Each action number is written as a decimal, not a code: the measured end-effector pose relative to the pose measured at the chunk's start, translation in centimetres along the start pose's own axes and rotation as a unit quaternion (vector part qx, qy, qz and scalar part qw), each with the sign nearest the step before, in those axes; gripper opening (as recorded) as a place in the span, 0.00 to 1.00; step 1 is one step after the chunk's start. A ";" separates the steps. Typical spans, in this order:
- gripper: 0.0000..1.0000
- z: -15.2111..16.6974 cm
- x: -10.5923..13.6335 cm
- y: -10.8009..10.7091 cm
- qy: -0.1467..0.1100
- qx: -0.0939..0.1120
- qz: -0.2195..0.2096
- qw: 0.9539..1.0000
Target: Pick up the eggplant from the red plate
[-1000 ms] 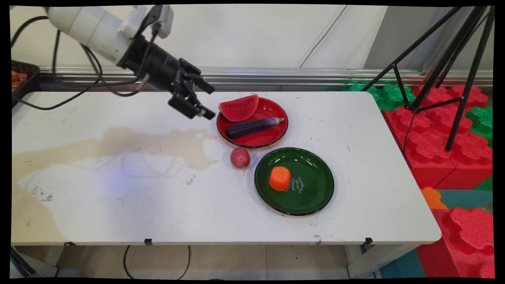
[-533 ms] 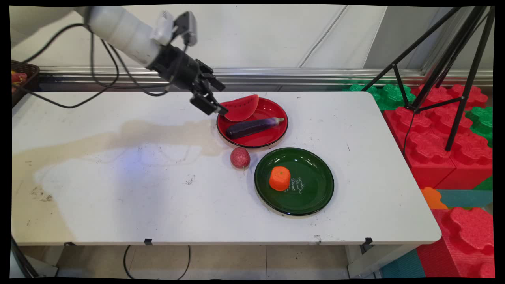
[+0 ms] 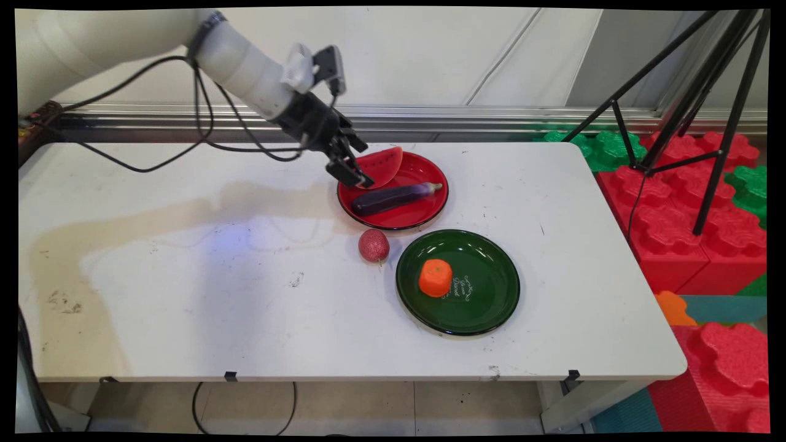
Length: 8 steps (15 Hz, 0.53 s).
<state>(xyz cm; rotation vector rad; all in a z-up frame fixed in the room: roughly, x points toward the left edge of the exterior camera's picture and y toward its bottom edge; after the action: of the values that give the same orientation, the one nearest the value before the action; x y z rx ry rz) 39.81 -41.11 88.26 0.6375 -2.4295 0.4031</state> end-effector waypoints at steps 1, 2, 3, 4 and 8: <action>1.00 0.8 0.2 -0.1 -0.005 0.001 0.000 1.000; 1.00 1.5 0.3 -0.2 -0.010 0.002 0.000 1.000; 1.00 2.3 0.4 -0.4 -0.015 0.003 -0.001 1.000; 1.00 3.3 0.4 -0.5 -0.023 0.004 -0.002 1.000; 1.00 6.8 0.8 -1.1 -0.052 0.006 -0.002 0.999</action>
<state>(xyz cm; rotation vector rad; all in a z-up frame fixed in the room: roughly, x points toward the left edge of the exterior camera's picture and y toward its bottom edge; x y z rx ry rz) 36.69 -45.14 83.57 0.6838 -2.5254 0.3916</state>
